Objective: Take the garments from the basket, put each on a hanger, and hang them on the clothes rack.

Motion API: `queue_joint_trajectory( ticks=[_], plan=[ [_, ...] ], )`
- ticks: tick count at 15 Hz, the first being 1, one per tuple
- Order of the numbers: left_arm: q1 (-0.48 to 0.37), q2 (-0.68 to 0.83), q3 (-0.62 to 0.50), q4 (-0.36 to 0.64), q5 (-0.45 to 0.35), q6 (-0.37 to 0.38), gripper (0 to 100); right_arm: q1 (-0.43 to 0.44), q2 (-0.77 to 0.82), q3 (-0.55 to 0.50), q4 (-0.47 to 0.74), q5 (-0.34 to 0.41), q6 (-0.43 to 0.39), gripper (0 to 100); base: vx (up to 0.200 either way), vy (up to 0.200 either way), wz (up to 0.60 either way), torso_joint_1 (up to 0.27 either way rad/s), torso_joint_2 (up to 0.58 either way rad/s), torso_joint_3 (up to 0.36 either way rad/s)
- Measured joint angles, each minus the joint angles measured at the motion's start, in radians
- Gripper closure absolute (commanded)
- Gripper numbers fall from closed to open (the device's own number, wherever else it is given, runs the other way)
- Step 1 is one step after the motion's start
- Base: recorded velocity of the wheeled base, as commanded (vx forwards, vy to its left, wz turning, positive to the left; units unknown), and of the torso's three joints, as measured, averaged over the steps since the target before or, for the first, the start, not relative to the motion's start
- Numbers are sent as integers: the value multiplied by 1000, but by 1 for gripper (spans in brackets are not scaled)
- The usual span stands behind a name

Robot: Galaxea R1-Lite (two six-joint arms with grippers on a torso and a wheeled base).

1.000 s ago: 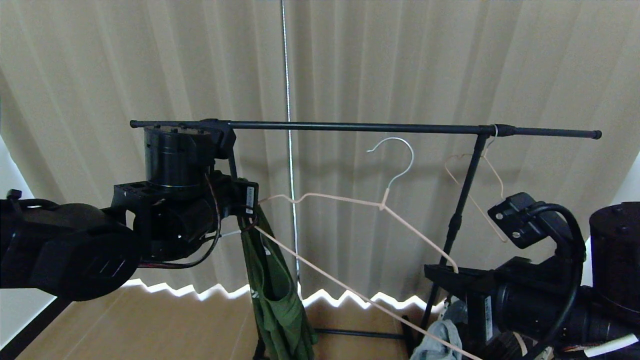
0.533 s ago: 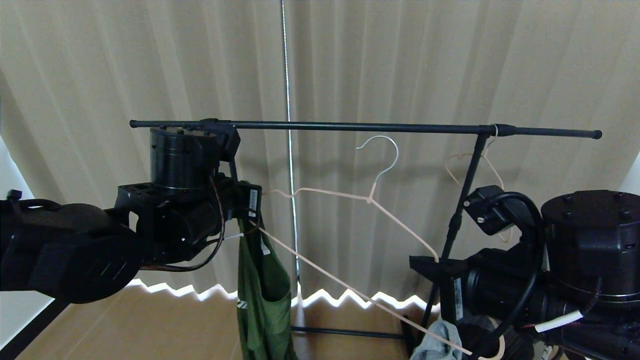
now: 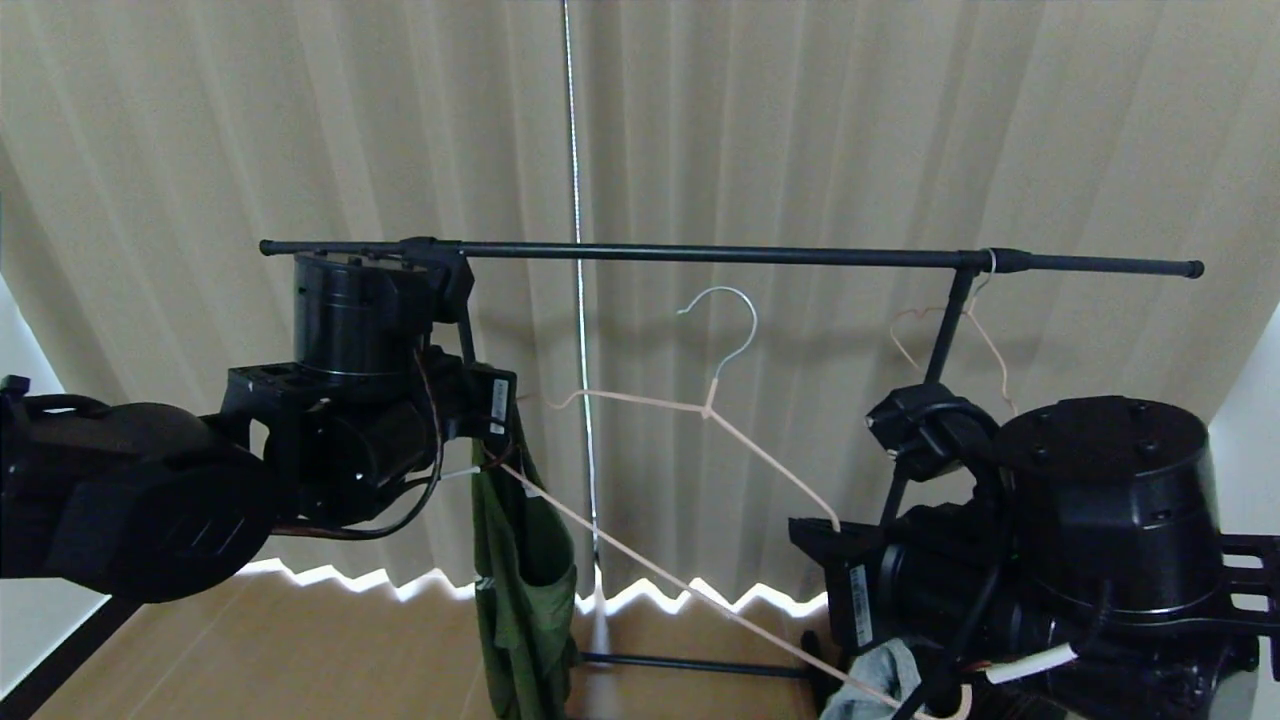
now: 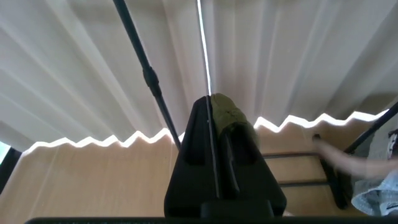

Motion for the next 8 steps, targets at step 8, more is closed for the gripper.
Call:
queue_joint_trajectory(
  ticks=[8],
  plan=[
    [21, -32, 3, 54, 30, 0, 100, -29, 47, -41, -3, -27, 30, 100, 0, 0, 0, 0, 0, 0]
  ],
)
